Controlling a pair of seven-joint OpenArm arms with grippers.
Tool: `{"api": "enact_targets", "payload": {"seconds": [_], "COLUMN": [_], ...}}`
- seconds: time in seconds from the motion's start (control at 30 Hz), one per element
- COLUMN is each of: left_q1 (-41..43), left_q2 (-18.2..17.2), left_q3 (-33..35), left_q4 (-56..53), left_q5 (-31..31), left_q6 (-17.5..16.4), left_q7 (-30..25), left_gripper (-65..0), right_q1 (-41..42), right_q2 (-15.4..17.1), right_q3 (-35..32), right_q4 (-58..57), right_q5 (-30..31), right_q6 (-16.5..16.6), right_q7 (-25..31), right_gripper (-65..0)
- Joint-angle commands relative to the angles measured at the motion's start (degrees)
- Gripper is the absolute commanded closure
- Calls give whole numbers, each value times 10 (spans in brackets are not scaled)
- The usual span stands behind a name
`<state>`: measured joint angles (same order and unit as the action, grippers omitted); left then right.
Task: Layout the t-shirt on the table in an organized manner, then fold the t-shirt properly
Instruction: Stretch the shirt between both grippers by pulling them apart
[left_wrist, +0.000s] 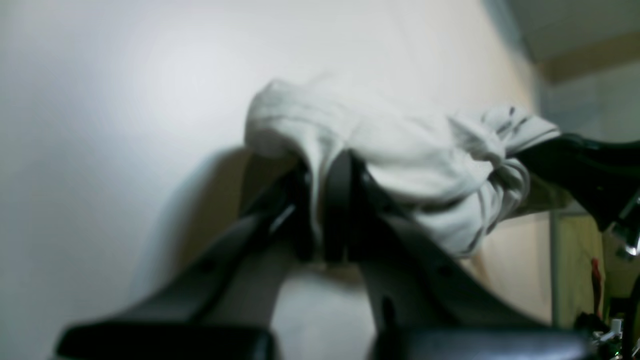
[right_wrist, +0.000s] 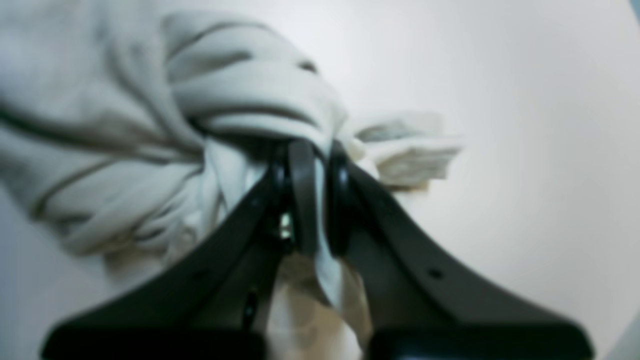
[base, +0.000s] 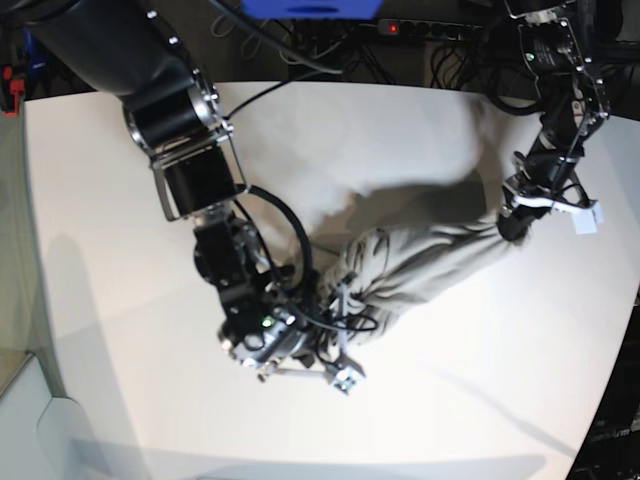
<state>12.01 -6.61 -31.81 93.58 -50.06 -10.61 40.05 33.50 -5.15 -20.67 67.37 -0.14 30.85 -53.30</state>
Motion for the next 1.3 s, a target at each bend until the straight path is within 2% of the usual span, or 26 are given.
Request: {"api": "enact_targets", "payload": {"seconds": [0.0, 0.37, 0.57, 0.7, 1.0, 1.27], "left_q1": [-4, -3, 7, 19, 29, 25], "left_q2": [-6, -5, -4, -4, -4, -4], "left_q3": [-15, -87, -113, -113, -110, -109], "left_q4": [19, 63, 72, 65, 55, -45], "left_q5": [-5, -6, -7, -46, -61, -62], "left_q6": [-3, -3, -3, -3, -3, -3], "left_q7": [-12, -10, -9, -12, -10, -9], "left_gripper": [-4, -4, -4, -4, -4, -5], "right_q1": [28, 49, 69, 82, 54, 3], "right_q2": [9, 55, 60, 59, 45, 27], "right_q3": [13, 108, 178, 217, 221, 220], "right_q4": [21, 69, 75, 75, 76, 76], "right_q5": [-3, -3, -3, -3, -1, 0], "right_q6": [5, 5, 5, 5, 7, 8], "right_q7": [9, -23, -38, -55, -67, -64], "right_gripper": [0, 0, 0, 0, 0, 0]}}
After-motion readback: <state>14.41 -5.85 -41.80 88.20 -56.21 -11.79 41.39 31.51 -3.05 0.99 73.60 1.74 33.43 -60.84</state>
